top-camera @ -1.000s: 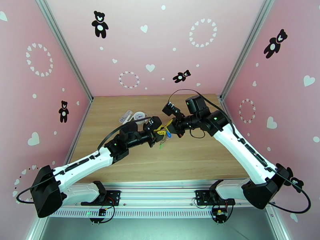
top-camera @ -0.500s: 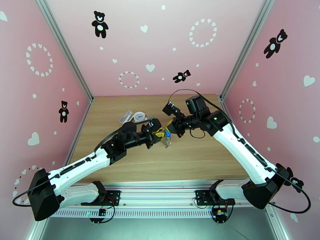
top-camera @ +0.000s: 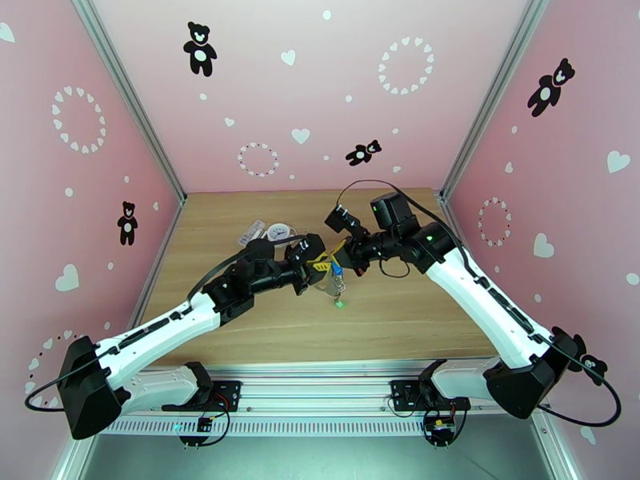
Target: Remove the keys from the keyring
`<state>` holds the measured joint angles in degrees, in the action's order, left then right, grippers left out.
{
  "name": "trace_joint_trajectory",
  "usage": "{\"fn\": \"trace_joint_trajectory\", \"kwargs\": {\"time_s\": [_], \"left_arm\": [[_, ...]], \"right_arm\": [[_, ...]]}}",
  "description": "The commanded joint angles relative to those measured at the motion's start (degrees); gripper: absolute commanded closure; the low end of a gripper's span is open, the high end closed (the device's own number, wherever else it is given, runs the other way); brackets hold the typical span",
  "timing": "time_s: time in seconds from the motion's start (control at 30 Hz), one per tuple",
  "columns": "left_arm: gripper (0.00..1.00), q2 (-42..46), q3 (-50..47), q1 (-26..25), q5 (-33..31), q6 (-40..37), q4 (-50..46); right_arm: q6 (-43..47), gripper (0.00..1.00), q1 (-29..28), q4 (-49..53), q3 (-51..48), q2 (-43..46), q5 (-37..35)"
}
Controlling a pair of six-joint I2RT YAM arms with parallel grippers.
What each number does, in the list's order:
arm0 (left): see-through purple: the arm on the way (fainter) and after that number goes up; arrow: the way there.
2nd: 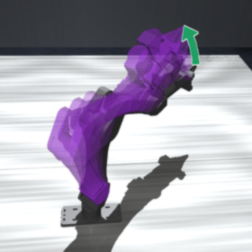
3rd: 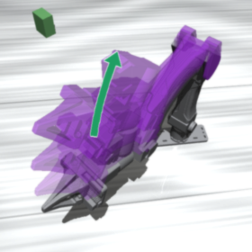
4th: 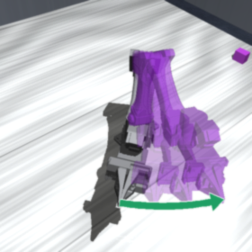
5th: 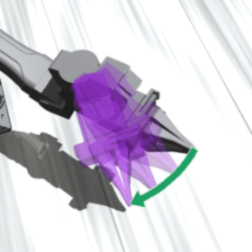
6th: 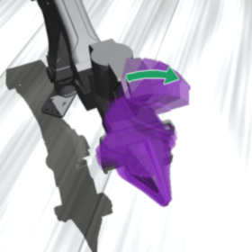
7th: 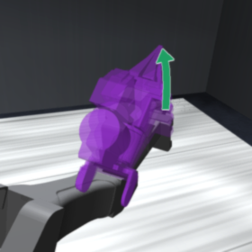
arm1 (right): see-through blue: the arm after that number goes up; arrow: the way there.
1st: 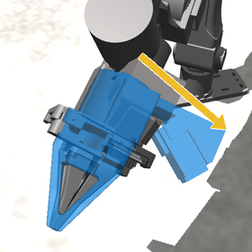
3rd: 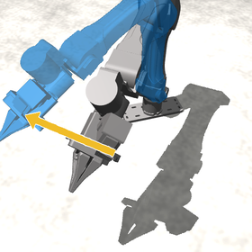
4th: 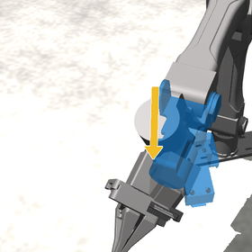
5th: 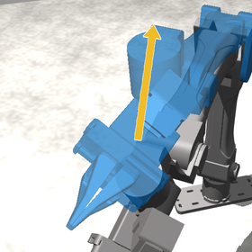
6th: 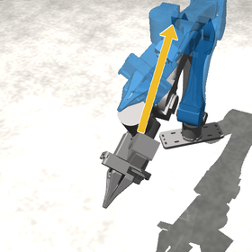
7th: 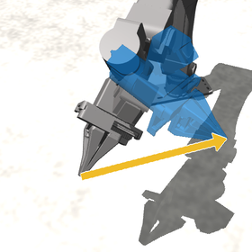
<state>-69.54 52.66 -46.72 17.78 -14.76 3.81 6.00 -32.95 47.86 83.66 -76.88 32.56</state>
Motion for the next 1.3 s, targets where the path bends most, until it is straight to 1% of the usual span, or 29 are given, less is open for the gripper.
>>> {"fn": "trace_joint_trajectory", "kwargs": {"time_s": [0.0,0.23,0.33,0.4,0.5,0.9,1.03,1.2,1.23,1.27], "left_arm": [[0.78,-0.6,1.2,-0.4,1.1,0.1,-0.3],[0.79,-0.4,1.4,-0.4,1.1,-0.7,-2.5],[0.8,0.0,0.9,-0.4,0.7,-1.0,-2.7],[0.83,0.2,0.5,-0.4,0.5,-1.1,-2.3],[0.83,-0.5,1.2,-0.4,0.4,-1.0,-2.1],[0.83,-2.7,3.8,-0.4,3.9,-1.3,-2.7],[0.87,-3.0,4.3,-0.4,4.6,-1.6,-3.7],[0.97,-2.1,4.2,-0.4,4.0,-2.6,-3.8],[1.0,-1.8,4.1,-0.3,3.6,-2.7,-3.2],[1.0,-1.5,4.0,-0.4,3.2,-2.9,-2.8]], "right_arm": [[-0.4,1.0,-0.3,-0.9,-0.2,2.1,-0.1],[-0.4,1.0,-0.3,-0.9,-0.1,2.3,-0.5],[-0.4,1.0,-0.3,-1.0,0.1,2.4,-0.7],[-0.5,1.0,-0.3,-1.1,0.2,2.4,-0.6],[-0.6,1.0,-0.3,-1.4,0.1,2.3,-0.2],[-0.9,1.0,-0.3,-1.5,-0.2,2.6,-0.1],[-1.1,1.0,-0.3,-1.5,-0.3,3.1,-0.6],[-2.0,1.0,-0.3,-0.6,0.4,3.4,-1.6],[-2.5,1.0,-0.3,-0.4,0.3,3.6,-1.7],[-3.0,1.0,-0.3,-0.4,0.2,3.8,-1.9]]}}
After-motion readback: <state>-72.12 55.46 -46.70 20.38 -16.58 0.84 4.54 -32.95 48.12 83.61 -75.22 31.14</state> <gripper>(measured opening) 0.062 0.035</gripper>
